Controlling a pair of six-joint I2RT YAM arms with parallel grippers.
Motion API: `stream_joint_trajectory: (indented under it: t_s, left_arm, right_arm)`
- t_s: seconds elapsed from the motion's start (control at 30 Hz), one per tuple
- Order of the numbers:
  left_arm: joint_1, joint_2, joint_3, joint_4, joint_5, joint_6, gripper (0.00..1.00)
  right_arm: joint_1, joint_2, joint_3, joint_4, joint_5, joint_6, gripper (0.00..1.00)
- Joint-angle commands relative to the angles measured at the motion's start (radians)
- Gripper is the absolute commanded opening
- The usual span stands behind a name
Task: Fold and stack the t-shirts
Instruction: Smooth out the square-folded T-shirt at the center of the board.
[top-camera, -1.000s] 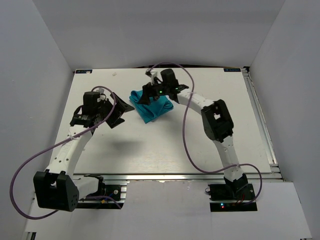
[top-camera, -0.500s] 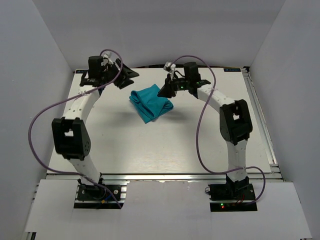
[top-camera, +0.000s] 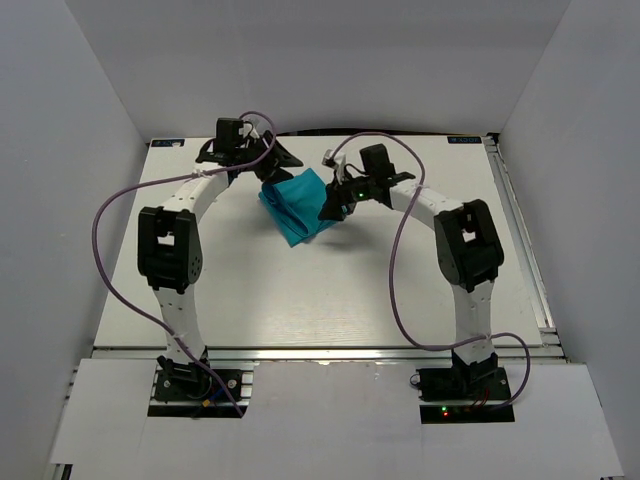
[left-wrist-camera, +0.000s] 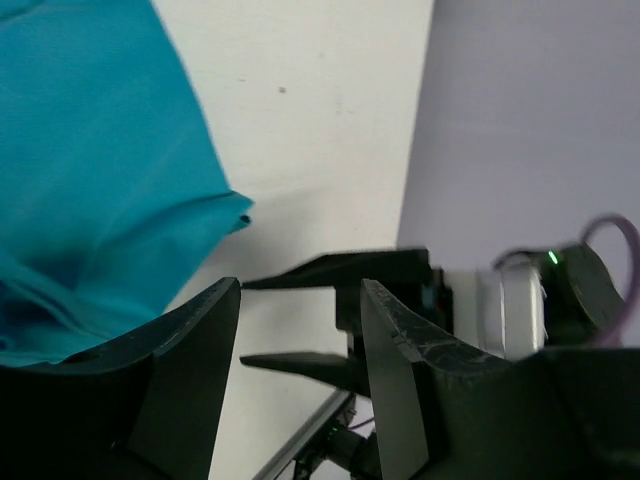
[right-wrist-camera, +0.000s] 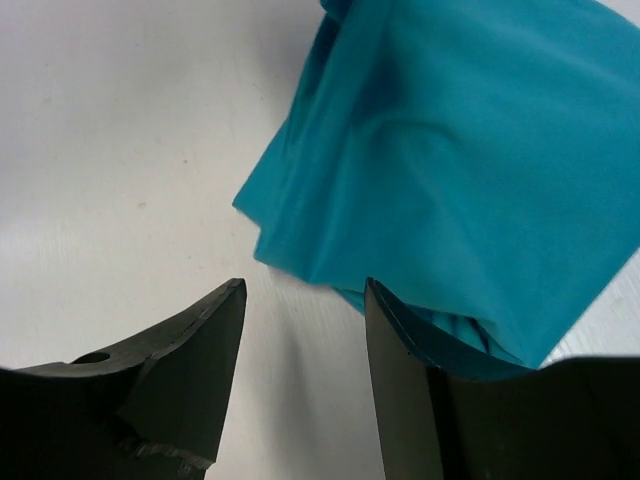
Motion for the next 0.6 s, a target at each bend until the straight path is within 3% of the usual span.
stream_joint_trajectory:
  t_s: [0.0,0.23,0.57]
  left_arm:
    - [0.008,-0.001,0.064,-0.106,-0.092,0.084,0.62]
    - [0.019,0.02,0.058,-0.146,-0.169,0.15,0.62]
    - [0.022,0.098,0.095,-0.217,-0.168,0.245,0.59]
  right_arm:
    - [0.11,-0.089,-0.02,0.022,0.201,-0.022,0.57]
    - [0.205,-0.08,-0.026,0.095,0.485,0.094,0.56]
    - [0.236,-0.009,0.054,0.039,0.619,0.079,0.56]
